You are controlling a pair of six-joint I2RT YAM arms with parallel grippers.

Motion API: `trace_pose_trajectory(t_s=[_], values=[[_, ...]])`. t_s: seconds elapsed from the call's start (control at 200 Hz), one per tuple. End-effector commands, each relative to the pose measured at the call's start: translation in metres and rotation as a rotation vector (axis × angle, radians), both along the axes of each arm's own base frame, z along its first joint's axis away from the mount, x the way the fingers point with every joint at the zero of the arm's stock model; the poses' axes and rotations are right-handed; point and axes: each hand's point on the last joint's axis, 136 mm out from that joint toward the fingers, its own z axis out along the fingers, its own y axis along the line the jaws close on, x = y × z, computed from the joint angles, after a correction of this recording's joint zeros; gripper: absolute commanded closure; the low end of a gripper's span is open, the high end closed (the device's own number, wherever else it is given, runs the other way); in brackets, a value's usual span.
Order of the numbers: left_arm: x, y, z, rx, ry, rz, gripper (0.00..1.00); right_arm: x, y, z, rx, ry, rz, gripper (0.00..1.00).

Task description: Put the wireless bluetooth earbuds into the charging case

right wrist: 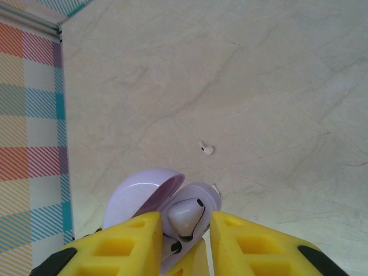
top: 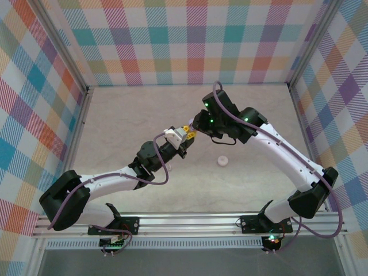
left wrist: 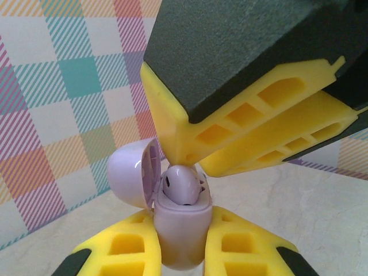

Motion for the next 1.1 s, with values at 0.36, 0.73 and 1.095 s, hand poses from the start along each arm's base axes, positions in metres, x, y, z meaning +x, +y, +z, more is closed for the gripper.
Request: trace_pose_trajectory(t_s=[0.36,0.73,1.095], values=[[-0.009,-0.007,0.02,-0.02,0.056,-0.145,1.0,-0.02,0.002,0.08,0.026,-0.214,0.234,0.58],[-0.04,0.018,0.024,0.012,0.264,-0.448,1.0,-0.027,-0.008,0.099,0.113,-0.312,0.59,0.49],[-0.066,0.02,0.035,0.044,0.308,-0.597,1.0,-0.014,0.013,0.049,0.289,-0.082,0.65,0.86]])
